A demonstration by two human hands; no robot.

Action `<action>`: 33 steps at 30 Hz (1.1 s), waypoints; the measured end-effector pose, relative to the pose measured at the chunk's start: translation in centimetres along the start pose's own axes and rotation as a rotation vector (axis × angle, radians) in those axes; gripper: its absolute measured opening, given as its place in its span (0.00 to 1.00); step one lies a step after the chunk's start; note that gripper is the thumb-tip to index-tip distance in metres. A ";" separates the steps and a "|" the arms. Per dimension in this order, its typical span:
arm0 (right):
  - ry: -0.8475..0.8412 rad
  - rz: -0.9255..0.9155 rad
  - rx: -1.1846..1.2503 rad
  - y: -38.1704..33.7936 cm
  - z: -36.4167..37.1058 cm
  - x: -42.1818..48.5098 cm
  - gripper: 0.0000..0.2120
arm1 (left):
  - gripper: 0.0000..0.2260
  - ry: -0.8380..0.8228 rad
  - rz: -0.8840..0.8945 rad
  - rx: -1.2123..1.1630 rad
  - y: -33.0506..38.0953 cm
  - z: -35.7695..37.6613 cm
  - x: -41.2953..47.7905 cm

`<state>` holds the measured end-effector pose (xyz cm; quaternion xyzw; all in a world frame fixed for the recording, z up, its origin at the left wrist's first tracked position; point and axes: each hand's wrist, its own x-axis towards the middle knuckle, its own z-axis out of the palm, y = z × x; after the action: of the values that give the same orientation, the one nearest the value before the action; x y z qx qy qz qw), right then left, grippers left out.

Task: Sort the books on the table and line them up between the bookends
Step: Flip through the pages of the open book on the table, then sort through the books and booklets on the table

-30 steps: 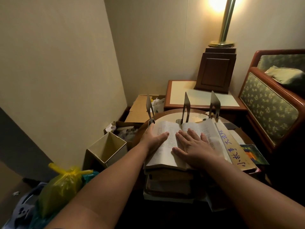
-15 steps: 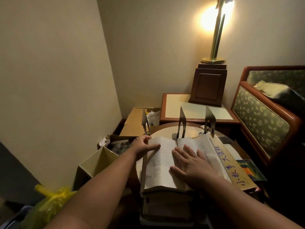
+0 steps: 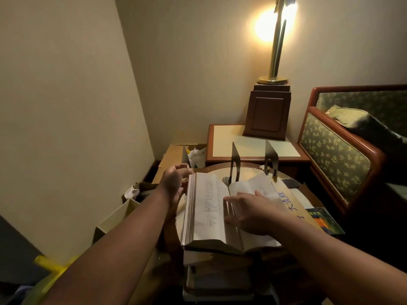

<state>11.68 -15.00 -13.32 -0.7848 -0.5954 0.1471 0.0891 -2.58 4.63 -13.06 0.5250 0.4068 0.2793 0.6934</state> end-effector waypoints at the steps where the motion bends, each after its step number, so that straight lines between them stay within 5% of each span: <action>1: 0.048 -0.037 -0.019 0.0 -0.2 -0.1 0.22 | 0.13 -0.010 -0.026 -0.064 0.3 0.3 -0.2; 5: 0.192 -0.140 0.040 0.6 -1.3 -0.3 0.15 | 0.11 -0.081 -0.116 -0.166 1.3 1.6 -1.3; 8: 0.217 -0.016 0.309 0.9 -2.9 -0.8 0.15 | 0.15 -0.127 -0.129 -0.183 1.6 2.5 -1.7; 12: 0.069 0.189 0.721 0.8 -4.5 -1.7 0.24 | 0.19 -0.163 -0.142 -0.182 1.7 4.4 -2.6; 18: 0.088 0.242 0.738 1.3 -4.7 -2.8 0.43 | 0.19 -0.215 -0.131 -0.211 2.4 7.2 -3.9; 23: 0.008 0.327 0.769 1.6 -5.4 -3.5 0.46 | 0.20 -0.255 -0.165 -0.210 1.9 9.0 -4.1; 33: 0.125 0.339 0.644 3.9 -5.4 -5.2 0.18 | 0.11 -0.306 -0.161 0.184 -2.0 12.9 -4.1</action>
<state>15.71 -20.91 -8.79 -0.8115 -0.3734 0.2913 0.3423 6.34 -5.73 -12.31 0.5883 0.3612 0.1015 0.7164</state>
